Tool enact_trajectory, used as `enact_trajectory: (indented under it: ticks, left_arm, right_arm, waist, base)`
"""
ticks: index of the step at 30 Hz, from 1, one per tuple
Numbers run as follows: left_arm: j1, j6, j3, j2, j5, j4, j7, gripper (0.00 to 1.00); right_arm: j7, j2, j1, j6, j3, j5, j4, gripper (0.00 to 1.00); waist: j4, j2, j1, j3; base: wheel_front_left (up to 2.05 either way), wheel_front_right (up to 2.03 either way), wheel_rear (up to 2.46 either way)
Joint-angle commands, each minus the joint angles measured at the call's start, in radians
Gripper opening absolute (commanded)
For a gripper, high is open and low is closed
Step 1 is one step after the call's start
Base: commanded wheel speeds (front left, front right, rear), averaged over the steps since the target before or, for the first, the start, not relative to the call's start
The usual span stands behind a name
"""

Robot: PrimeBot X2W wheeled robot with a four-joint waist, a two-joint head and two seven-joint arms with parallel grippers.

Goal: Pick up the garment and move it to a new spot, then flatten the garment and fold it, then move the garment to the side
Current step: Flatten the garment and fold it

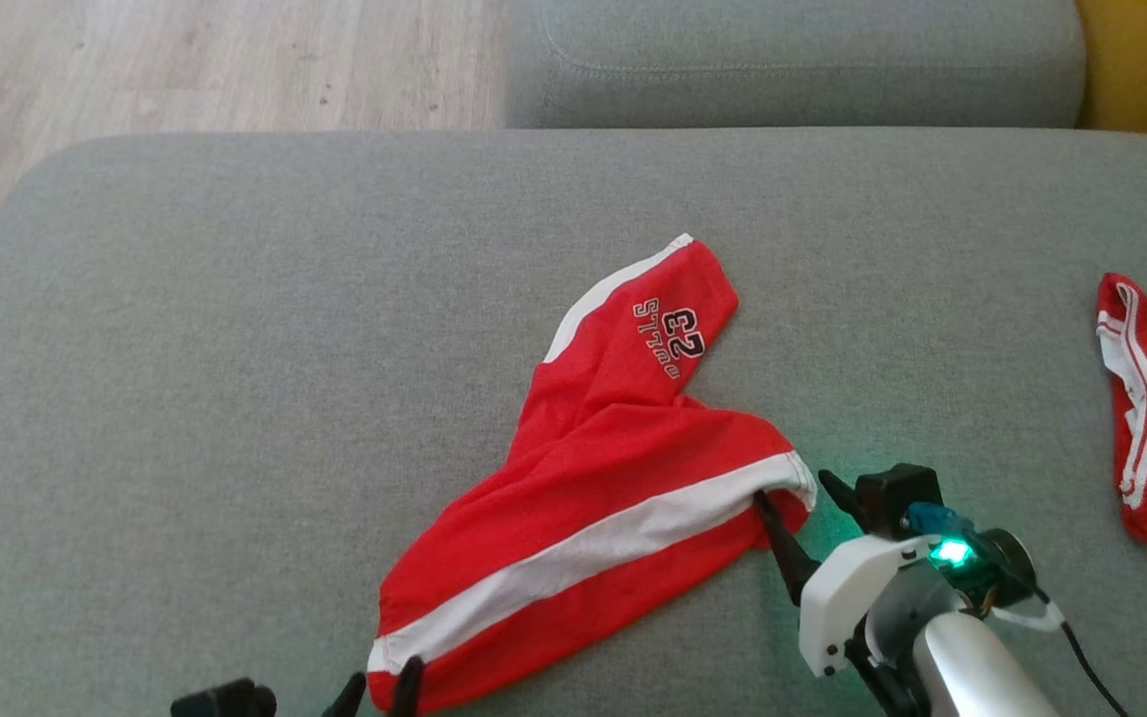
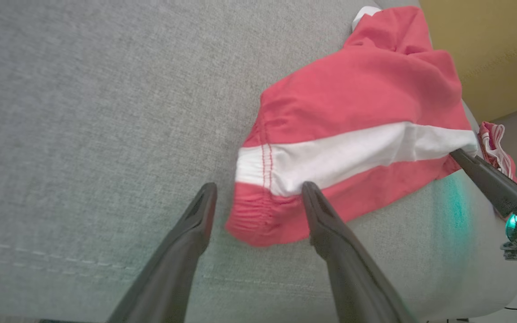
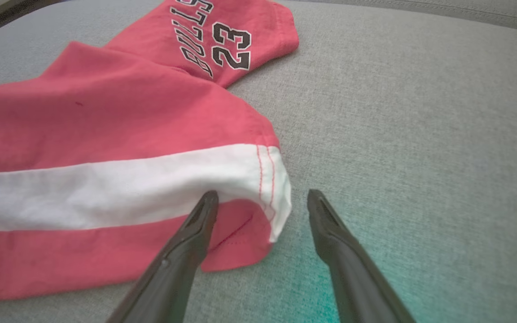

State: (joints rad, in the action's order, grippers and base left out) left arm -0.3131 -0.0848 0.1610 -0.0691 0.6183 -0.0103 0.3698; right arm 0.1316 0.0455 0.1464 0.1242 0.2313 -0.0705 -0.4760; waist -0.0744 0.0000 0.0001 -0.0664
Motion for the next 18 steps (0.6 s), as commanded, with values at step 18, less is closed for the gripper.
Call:
enact_trajectory:
  ticks: [18]
  left_arm:
    - [0.112, -0.026, -0.011, -0.017, 0.057, 0.037, 0.013, 0.76]
  right_arm:
    - [-0.027, 0.005, 0.075, 0.007, 0.045, -0.014, 0.002, 1.00]
  waist:
    - [0.021, 0.0000, -0.0001, -0.033]
  base:
    - [0.00, 0.00, 0.00]
